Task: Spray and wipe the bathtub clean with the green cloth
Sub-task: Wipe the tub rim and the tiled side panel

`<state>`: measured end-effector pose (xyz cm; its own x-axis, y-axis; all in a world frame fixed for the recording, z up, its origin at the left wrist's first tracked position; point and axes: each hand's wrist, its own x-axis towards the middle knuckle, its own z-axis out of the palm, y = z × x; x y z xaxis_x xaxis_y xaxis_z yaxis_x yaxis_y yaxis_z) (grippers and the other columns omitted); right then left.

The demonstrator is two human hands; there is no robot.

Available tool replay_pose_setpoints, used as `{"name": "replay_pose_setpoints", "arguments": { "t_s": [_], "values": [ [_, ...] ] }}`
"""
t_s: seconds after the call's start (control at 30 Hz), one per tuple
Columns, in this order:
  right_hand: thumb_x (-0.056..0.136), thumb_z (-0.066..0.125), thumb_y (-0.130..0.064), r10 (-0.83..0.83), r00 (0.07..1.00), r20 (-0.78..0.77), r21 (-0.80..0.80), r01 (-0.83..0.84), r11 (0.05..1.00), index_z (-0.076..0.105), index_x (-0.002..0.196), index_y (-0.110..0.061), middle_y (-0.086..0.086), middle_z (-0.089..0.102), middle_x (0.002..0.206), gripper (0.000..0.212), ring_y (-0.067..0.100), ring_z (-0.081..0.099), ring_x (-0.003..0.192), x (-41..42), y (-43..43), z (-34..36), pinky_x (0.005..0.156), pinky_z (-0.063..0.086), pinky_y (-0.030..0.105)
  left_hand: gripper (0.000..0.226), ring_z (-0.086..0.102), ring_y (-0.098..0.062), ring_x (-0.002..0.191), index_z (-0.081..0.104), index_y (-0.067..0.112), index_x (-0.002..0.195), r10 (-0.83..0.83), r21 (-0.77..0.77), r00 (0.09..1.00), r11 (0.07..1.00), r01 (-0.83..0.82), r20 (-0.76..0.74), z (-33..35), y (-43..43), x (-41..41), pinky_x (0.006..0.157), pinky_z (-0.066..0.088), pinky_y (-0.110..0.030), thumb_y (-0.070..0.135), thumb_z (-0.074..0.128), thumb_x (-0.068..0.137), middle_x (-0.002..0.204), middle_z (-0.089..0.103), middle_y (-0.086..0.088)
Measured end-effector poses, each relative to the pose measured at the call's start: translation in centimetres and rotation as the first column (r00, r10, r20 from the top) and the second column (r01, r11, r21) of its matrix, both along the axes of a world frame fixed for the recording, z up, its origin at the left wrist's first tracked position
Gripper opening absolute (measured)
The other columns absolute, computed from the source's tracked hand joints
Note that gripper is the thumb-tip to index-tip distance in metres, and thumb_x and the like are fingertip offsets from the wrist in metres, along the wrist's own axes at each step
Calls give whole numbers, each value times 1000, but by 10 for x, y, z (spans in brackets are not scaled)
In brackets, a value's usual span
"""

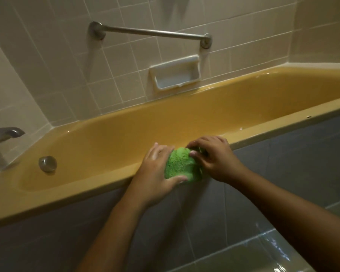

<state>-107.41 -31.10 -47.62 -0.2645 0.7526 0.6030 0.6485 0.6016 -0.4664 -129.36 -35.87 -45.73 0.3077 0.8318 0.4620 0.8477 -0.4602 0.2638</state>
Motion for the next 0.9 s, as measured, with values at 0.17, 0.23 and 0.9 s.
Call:
{"name": "replay_pose_setpoints", "arguments": {
  "t_s": [0.17,0.23,0.9],
  "values": [
    [95,51,-53,-36,997,-74,17,37,999,75,111,-32,-12,67,104,36,15,61,104,-1,2,-5,98,34,40,89,46,-18,141,44,24,157,79,84,996,994,-75,-51,-9,1,1,129,8,-52,76,47,85,149,58,-6],
    [97,54,-40,-63,991,-122,29,67,997,75,113,-26,-7,69,108,31,19,60,104,0,-2,-9,98,38,42,84,55,-21,131,53,21,151,97,112,995,989,-95,-13,-11,8,15,128,19,-51,74,50,86,141,64,-6],
    [102,40,-22,-120,956,-268,-39,114,993,52,151,-20,-13,38,158,50,-10,17,152,113,-7,-29,130,10,31,89,28,-23,156,6,31,166,-244,-327,968,921,210,-63,25,78,158,125,28,-38,45,64,99,173,15,1]
  ]
}}
